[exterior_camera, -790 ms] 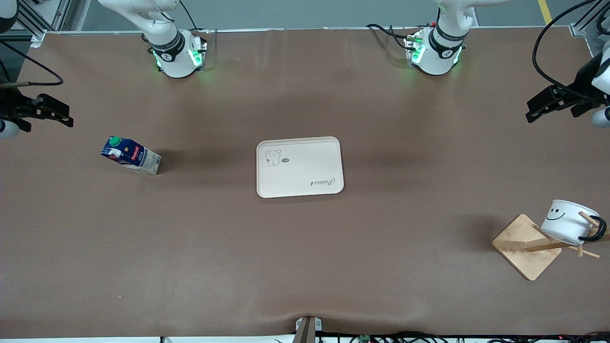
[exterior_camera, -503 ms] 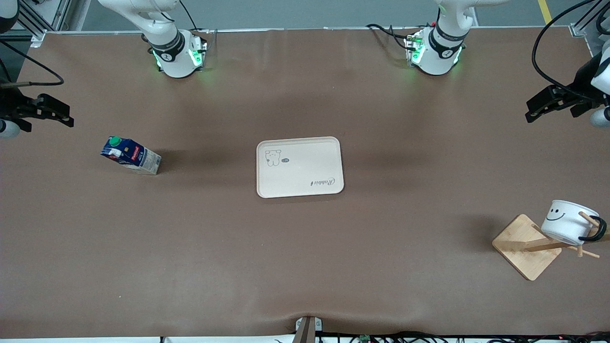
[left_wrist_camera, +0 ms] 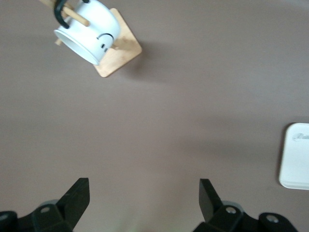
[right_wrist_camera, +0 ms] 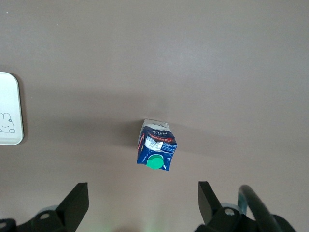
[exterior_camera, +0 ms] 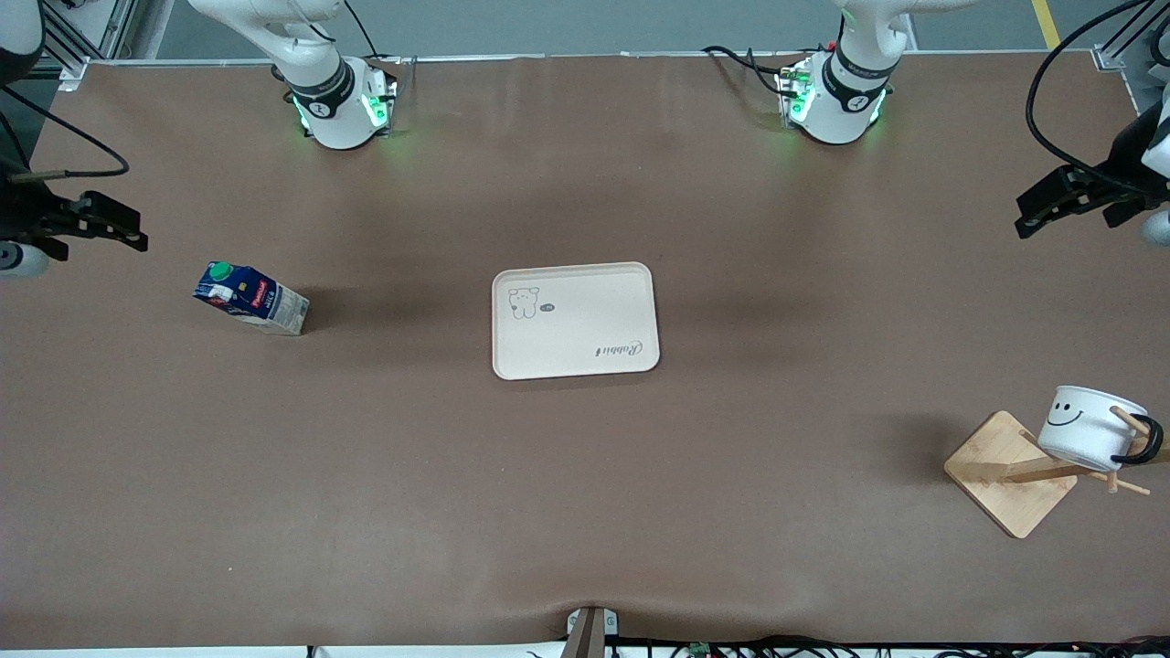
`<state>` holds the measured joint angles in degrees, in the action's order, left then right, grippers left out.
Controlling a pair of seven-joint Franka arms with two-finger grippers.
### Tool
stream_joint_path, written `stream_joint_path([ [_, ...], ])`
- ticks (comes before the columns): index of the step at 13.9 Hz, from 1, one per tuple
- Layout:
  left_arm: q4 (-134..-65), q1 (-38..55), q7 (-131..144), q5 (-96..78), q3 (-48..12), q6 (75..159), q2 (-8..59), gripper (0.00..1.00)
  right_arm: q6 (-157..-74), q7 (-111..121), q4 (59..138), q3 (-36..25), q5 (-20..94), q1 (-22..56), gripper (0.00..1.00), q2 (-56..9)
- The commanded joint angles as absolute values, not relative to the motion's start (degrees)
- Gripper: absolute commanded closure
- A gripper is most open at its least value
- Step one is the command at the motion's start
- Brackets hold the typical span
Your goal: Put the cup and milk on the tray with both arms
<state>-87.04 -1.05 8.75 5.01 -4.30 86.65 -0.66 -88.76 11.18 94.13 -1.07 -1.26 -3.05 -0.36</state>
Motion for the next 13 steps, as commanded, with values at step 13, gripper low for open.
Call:
stream_joint_path([
  [13,-113.6,-9.6,7.0,7.8,-4.4,134.5,1.9,0.00,-93.7,10.6,91.3,-0.9,-1.6,-5.7,0.00,-13.6],
])
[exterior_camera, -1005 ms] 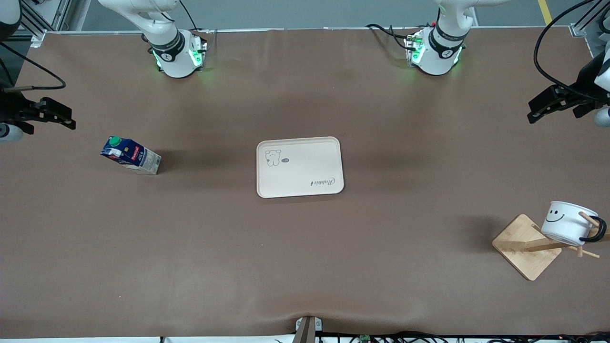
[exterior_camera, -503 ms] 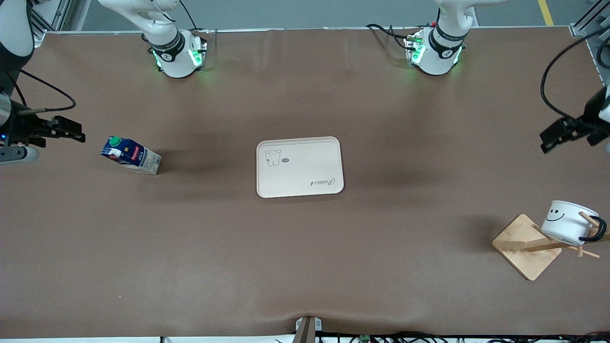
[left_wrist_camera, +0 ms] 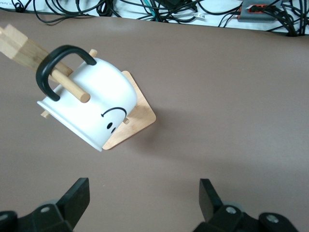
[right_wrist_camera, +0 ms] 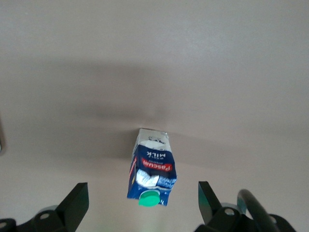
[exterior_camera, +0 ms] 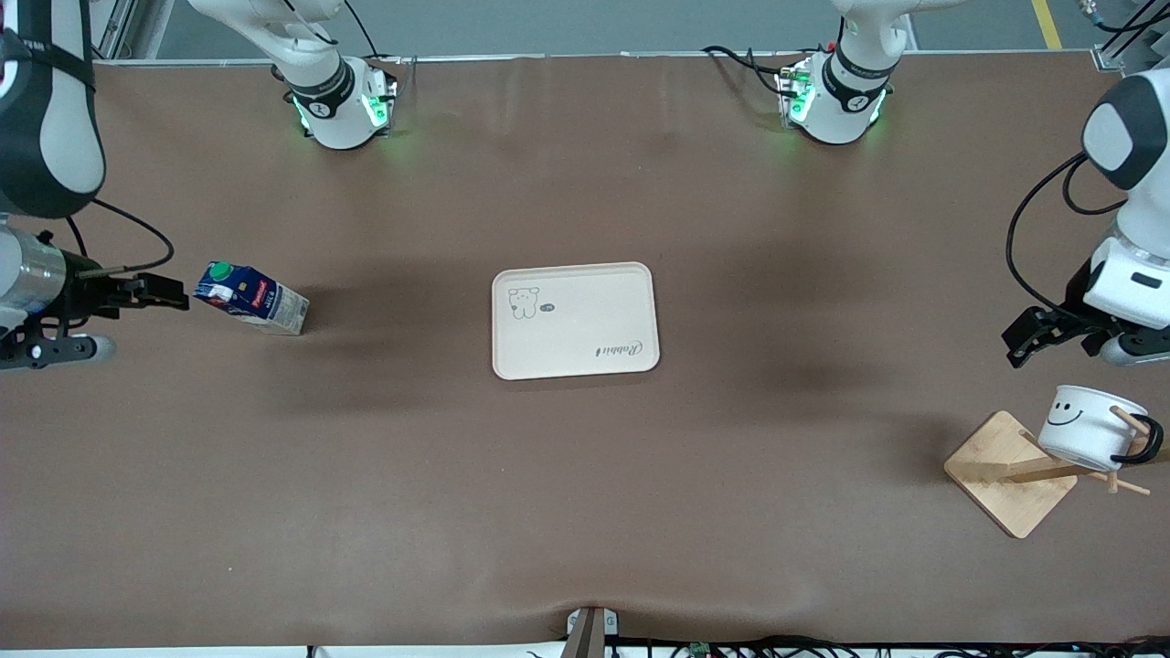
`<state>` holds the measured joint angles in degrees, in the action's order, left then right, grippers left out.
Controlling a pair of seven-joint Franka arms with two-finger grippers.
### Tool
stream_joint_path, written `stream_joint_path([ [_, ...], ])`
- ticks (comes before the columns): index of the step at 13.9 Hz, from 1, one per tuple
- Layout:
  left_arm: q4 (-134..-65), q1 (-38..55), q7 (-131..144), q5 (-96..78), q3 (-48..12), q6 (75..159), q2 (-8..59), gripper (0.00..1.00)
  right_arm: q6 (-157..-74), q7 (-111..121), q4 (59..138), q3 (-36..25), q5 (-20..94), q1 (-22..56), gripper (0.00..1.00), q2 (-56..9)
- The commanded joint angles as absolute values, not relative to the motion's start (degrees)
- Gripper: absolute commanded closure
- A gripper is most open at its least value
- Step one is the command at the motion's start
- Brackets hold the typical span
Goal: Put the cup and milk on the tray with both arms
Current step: 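Reach the right gripper to the milk carton while the left gripper reaches the mug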
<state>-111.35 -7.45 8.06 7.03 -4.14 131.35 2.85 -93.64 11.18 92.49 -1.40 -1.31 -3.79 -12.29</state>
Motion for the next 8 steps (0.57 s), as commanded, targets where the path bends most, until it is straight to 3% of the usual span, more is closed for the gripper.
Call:
stream_joint_path([
  [1,-113.6,-10.2,4.9,7.8,-4.4,135.8,2.6,0.00,-94.2,10.6,91.8,-0.9,-1.3,-6.5,0.00,-14.6],
  [4,-113.2,-12.4,2.8,7.7,-4.5,141.7,6.1,0.00,-99.7,10.6,98.0,-0.9,-1.3,-8.3,0.00,-14.6],
  [8,-113.3,-13.2,2.7,7.7,-4.5,147.3,9.0,0.00,-98.5,10.1,103.9,-0.8,1.2,-8.6,0.00,-11.9],
])
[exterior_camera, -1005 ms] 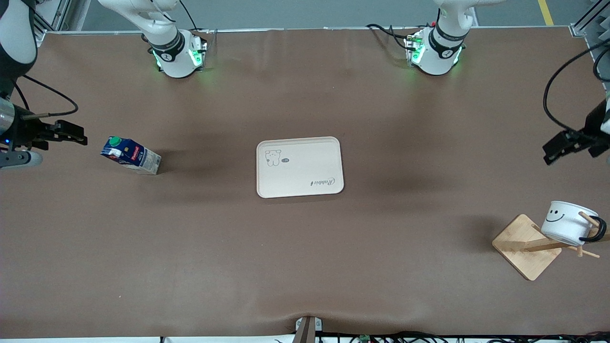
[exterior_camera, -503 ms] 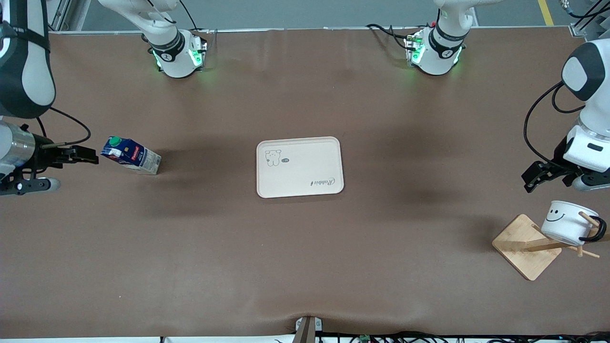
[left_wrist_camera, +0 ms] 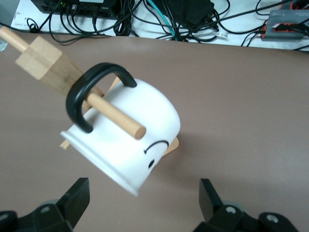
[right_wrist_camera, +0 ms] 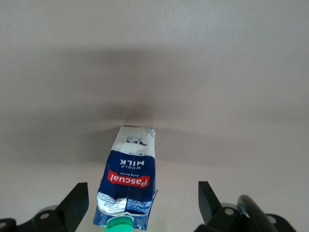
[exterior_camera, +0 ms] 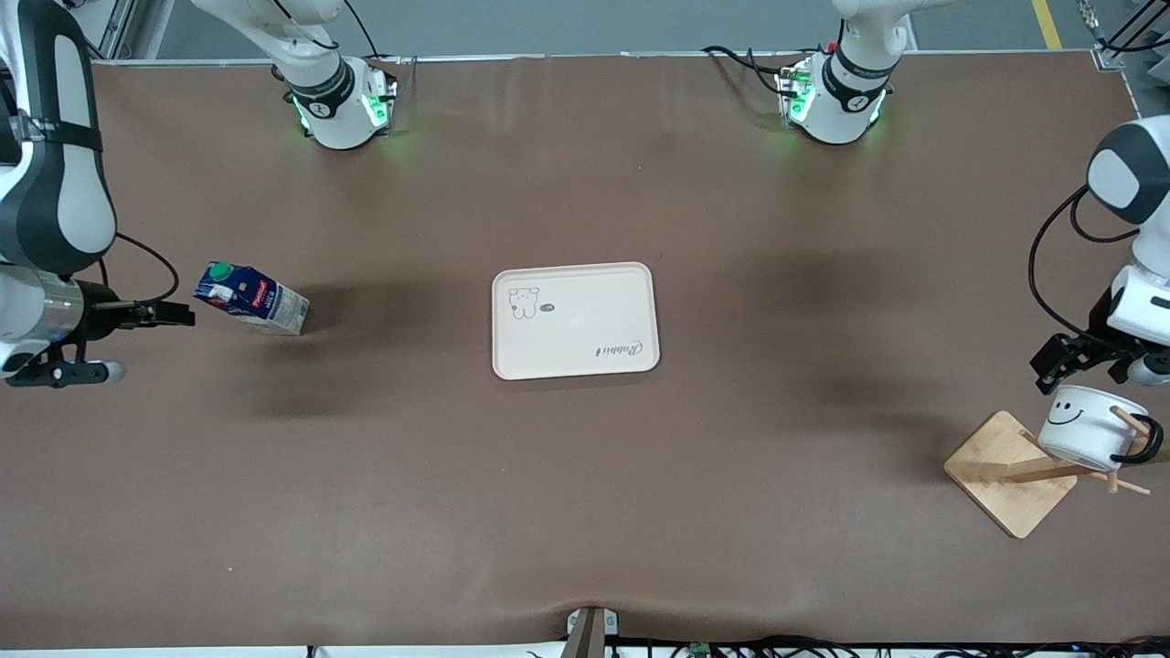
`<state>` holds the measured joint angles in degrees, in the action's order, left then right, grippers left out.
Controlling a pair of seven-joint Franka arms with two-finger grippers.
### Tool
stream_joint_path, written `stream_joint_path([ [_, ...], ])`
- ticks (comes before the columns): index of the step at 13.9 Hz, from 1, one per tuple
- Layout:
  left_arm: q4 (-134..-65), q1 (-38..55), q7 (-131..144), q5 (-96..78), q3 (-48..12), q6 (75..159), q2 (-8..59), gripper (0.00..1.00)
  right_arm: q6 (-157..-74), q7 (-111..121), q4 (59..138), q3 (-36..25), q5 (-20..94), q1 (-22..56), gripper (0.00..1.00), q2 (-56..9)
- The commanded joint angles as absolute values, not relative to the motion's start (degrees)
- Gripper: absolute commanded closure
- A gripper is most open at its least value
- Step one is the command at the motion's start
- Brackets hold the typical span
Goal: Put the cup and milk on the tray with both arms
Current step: 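Reach the right gripper to the milk carton while the left gripper reaches the mug, then grasp the milk carton with the right gripper while the left gripper grasps the mug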
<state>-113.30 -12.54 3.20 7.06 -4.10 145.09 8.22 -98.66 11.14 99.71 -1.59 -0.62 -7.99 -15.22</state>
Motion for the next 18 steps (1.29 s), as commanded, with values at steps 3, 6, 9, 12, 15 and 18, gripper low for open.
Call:
stream_joint_path([
  [3,-112.9,-13.2,1.9,7.7,-4.5,149.9,11.3,0.14,-100.5,10.1,108.4,-0.8,2.3,-8.4,0.00,-10.6],
  [6,-112.3,-13.1,1.8,7.7,-4.5,150.3,12.5,0.41,-100.4,10.2,110.0,-0.8,2.3,-8.4,0.00,-9.6],
  [9,-112.3,-12.5,1.3,7.8,-4.7,150.3,12.8,0.73,-101.2,10.2,114.2,-0.8,2.4,-8.4,0.00,-7.3],
  [12,-112.3,-12.0,1.1,7.7,-6.2,150.1,12.4,1.00,-106.7,10.2,117.3,-0.8,2.4,-8.8,0.00,-7.6],
  [15,-112.3,-12.0,1.4,7.8,-8.1,149.6,11.8,1.00,-110.2,10.2,121.0,-0.8,4.4,-8.8,0.00,-7.5],
  [18,-112.2,-12.0,2.5,7.6,-10.8,145.1,9.9,1.00,-110.4,10.2,121.7,-0.8,4.7,-8.8,0.00,-7.7],
])
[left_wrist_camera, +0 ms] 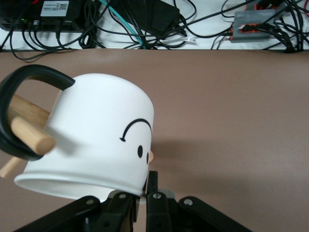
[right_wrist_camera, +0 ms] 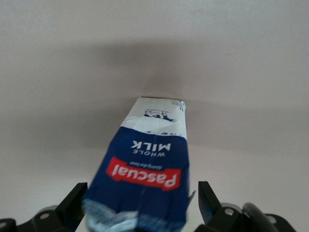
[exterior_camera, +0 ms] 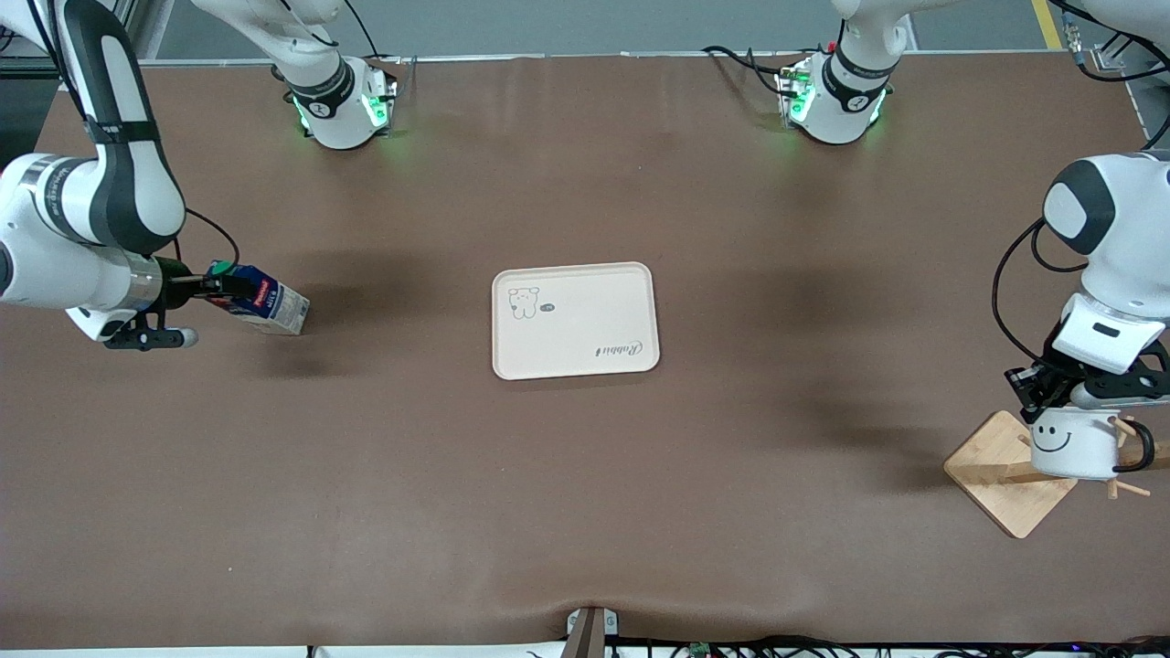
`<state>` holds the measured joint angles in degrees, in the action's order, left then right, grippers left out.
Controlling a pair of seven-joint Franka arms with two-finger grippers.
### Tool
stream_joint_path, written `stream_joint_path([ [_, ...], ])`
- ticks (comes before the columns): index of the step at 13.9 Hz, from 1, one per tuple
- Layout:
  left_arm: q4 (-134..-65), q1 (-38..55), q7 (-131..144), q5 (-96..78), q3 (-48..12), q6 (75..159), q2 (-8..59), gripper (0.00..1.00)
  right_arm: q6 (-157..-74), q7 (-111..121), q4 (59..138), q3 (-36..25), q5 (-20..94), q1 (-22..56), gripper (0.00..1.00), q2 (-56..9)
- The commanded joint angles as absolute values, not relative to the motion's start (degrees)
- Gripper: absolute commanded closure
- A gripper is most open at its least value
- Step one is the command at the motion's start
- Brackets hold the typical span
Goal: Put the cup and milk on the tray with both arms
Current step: 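Grasp the milk carton with the right gripper while the left gripper grasps the mug, then lift the mug off the stand with the left gripper toward the tray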
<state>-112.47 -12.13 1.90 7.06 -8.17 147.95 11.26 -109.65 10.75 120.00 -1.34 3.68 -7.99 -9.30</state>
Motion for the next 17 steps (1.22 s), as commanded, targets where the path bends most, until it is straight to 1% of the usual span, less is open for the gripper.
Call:
stream_joint_path([
  [1,-112.2,-12.0,3.4,7.6,-11.7,143.0,9.1,1.00,-110.4,10.3,121.7,-0.8,4.7,-8.9,0.00,-7.7],
  [2,-112.1,-11.9,5.3,7.6,-12.6,140.8,8.2,1.00,-110.3,10.9,121.7,-0.9,4.7,-9.0,0.16,-7.6],
  [4,-110.6,-11.9,9.2,7.8,-15.4,134.8,6.9,1.00,-110.4,11.6,121.6,-0.9,4.7,-9.8,0.52,-7.7],
  [6,-107.1,-11.8,13.1,7.8,-18.4,127.3,7.2,1.00,-110.4,12.1,121.5,-0.9,4.7,-10.1,0.79,-7.8],
  [7,-105.7,-11.7,15.1,7.8,-19.9,124.5,7.6,1.00,-110.3,12.1,121.3,-0.8,4.7,-10.1,0.87,-7.8],
  [9,-104.9,-10.8,22.2,7.8,-23.6,121.9,8.5,1.00,-110.0,12.1,120.9,-0.8,4.7,-10.1,0.96,-7.9],
  [10,-104.6,-9.8,26.6,7.8,-24.9,121.6,9.0,1.00,-109.8,12.0,120.5,-0.8,4.7,-10.1,0.97,-8.0],
  [11,-104.2,-7.7,30.7,7.7,-25.5,121.3,10.2,1.00,-109.4,12.0,120.0,-0.8,4.7,-10.0,1.00,-8.2],
  [13,-102.4,-2.4,37.3,7.7,-25.5,120.3,13.1,1.00,-107.2,12.0,117.2,-0.8,4.7,-10.1,1.00,-9.2],
  [17,-93.1,7.0,47.4,7.8,-25.4,114.2,22.0,1.00,-100.4,12.2,109.6,-0.9,4.7,-10.1,1.00,-12.0],
])
